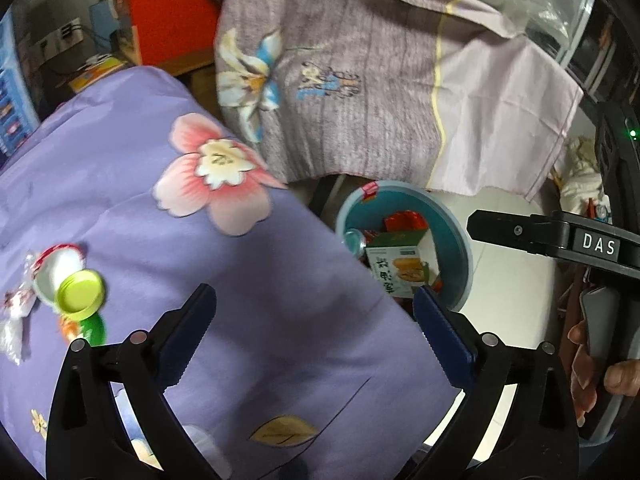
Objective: Collect trash
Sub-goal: 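Move both open tools back over the table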
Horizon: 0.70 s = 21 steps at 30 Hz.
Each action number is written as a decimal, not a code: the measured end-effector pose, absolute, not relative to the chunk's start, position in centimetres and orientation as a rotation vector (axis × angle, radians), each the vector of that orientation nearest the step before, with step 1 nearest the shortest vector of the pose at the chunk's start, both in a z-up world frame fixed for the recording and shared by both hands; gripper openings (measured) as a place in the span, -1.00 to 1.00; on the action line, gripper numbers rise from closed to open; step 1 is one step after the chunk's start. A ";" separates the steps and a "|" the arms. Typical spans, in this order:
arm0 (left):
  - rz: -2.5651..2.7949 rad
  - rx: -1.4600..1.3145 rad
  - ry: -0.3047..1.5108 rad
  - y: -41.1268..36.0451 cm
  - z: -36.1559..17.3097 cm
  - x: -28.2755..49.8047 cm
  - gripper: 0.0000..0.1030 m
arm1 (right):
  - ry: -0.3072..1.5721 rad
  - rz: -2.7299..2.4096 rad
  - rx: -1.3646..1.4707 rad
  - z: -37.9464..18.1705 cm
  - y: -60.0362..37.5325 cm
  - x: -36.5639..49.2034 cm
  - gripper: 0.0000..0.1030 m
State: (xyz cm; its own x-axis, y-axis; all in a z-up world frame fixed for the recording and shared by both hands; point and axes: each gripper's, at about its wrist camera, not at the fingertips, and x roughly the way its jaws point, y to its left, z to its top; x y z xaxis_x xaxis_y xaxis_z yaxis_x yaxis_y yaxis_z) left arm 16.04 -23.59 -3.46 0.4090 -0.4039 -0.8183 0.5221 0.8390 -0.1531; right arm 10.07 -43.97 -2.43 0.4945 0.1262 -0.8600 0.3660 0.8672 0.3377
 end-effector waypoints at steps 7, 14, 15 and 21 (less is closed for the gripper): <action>-0.519 0.060 0.973 -17.3 -2.8 15.8 0.92 | 1.074 -0.082 0.456 -1.2 -38.2 11.7 0.69; -0.410 0.003 0.960 -9.7 -2.8 15.8 0.92 | 1.107 0.008 0.389 -1.1 -31.2 14.1 0.69; -0.392 -0.002 0.960 -8.6 -2.9 15.8 0.92 | 1.115 0.020 0.383 -1.2 -30.3 14.4 0.69; -0.270 -0.039 0.956 -0.7 -3.6 16.1 0.92 | 1.162 0.093 0.317 -2.0 -24.3 16.4 0.69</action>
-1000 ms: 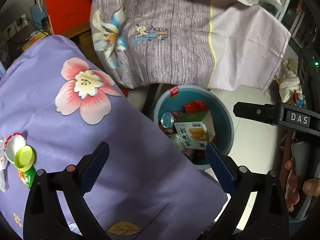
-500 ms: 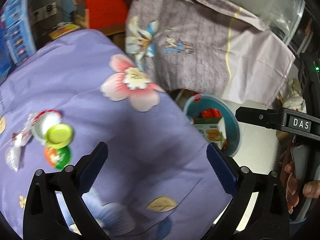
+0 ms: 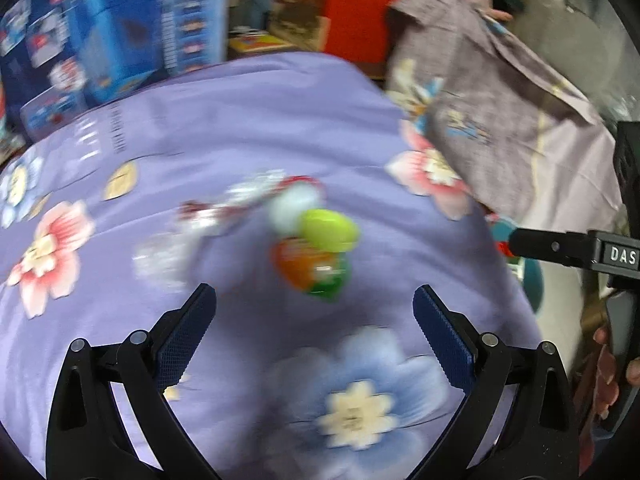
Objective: Collect trash
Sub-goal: 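Move both open tools back over the table, then grasp the yellow-green lidded jelly cup with the right tool while the left tool grasps the clear plastic bag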
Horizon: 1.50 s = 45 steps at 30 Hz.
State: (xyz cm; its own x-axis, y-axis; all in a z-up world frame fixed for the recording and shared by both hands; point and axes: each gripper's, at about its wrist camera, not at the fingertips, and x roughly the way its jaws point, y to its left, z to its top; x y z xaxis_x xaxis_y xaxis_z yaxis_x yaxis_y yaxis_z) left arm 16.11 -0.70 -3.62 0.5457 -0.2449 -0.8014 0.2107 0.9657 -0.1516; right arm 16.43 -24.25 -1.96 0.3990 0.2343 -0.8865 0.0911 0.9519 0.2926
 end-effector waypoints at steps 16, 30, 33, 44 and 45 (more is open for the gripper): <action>-0.161 -0.096 0.985 8.7 -6.4 18.8 0.92 | 1.283 0.180 0.291 -5.4 -15.6 22.5 0.69; -0.161 -0.120 1.025 10.6 -8.4 21.6 0.92 | 1.352 0.188 0.308 -9.7 -13.5 26.6 0.53; -0.163 -0.116 1.025 10.6 -8.4 22.0 0.92 | 1.365 0.198 0.313 -10.1 -13.5 26.7 0.37; -0.170 -0.111 1.033 9.9 -8.4 22.3 0.92 | 1.330 0.225 0.278 -9.8 -13.2 26.4 0.02; -0.170 -0.108 1.035 9.9 -8.4 22.4 0.92 | 1.325 0.220 0.277 -9.7 -13.3 26.4 0.02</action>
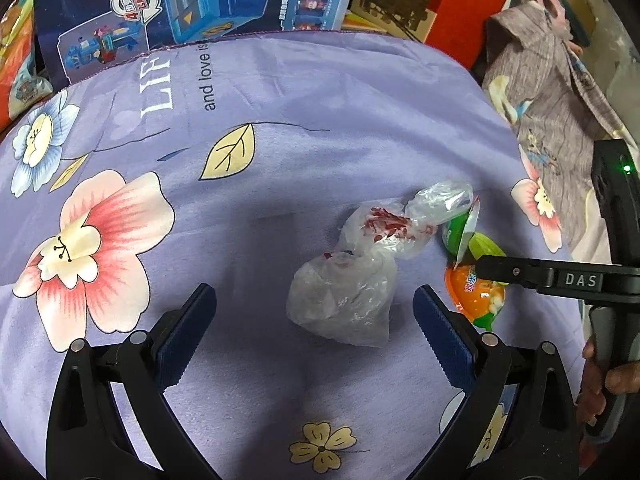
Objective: Collect trash
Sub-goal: 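Grasp the yellow-green lidded jelly cup with the right tool while the left tool grasps the clear plastic bag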
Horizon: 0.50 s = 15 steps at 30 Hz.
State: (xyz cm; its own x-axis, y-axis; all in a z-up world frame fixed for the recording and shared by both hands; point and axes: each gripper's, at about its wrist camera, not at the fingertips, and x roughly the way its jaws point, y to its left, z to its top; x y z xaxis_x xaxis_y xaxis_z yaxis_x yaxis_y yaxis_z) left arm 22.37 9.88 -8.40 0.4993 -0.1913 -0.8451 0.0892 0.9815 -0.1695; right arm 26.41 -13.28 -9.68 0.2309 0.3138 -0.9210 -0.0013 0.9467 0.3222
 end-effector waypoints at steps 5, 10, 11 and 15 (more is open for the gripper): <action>-0.181 -0.066 1.037 9.3 -8.3 23.3 0.92 | 1.293 0.207 0.296 -8.7 -14.8 26.0 0.02; -0.229 0.017 1.050 7.7 -8.8 25.3 0.92 | 1.289 0.192 0.321 -8.3 -16.2 25.4 0.02; -0.245 0.039 1.054 7.3 -9.0 25.5 0.92 | 1.289 0.188 0.327 -8.3 -16.6 25.2 0.02; -0.260 0.127 1.042 6.0 -9.6 25.5 0.92 | 1.293 0.184 0.341 -8.6 -17.2 25.1 0.02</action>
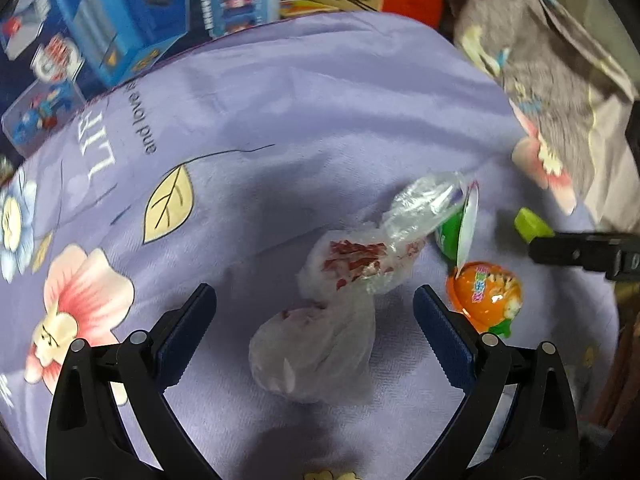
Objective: Collect trash
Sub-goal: 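Grasp the yellow-green lidded jelly cup with the right tool while the left tool grasps the clear plastic bag, then carry the clear bag and jelly cup over the teal bin with both tools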
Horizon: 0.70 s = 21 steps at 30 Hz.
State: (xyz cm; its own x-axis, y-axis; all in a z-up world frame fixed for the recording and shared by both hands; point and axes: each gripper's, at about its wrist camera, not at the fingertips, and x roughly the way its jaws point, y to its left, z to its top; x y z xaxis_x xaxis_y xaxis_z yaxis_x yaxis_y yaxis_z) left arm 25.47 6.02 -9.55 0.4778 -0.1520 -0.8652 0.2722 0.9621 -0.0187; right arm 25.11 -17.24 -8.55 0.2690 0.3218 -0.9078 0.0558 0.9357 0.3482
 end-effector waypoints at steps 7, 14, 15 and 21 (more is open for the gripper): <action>-0.284 0.159 1.066 5.3 -10.6 26.0 0.39 | 1.299 0.193 0.369 -9.3 -18.0 24.8 0.02; -0.216 0.141 1.058 5.8 -10.5 25.4 -0.48 | 1.291 0.213 0.385 -9.5 -18.5 24.4 0.02; -0.197 0.111 1.063 6.4 -10.5 25.3 -0.49 | 1.287 0.214 0.383 -9.4 -18.6 24.3 0.02; -0.156 -0.005 1.019 8.6 -7.9 22.9 -0.49 | 1.266 0.219 0.406 -8.7 -19.5 23.6 0.02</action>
State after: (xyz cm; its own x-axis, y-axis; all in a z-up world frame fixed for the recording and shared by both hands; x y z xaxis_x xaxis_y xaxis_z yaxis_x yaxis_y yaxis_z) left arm 22.86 8.55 -7.93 0.5140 -0.1324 -0.8475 0.1279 0.9888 -0.0769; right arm 23.58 -19.47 -8.74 0.2919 0.3790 -0.8781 0.0616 0.9088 0.4127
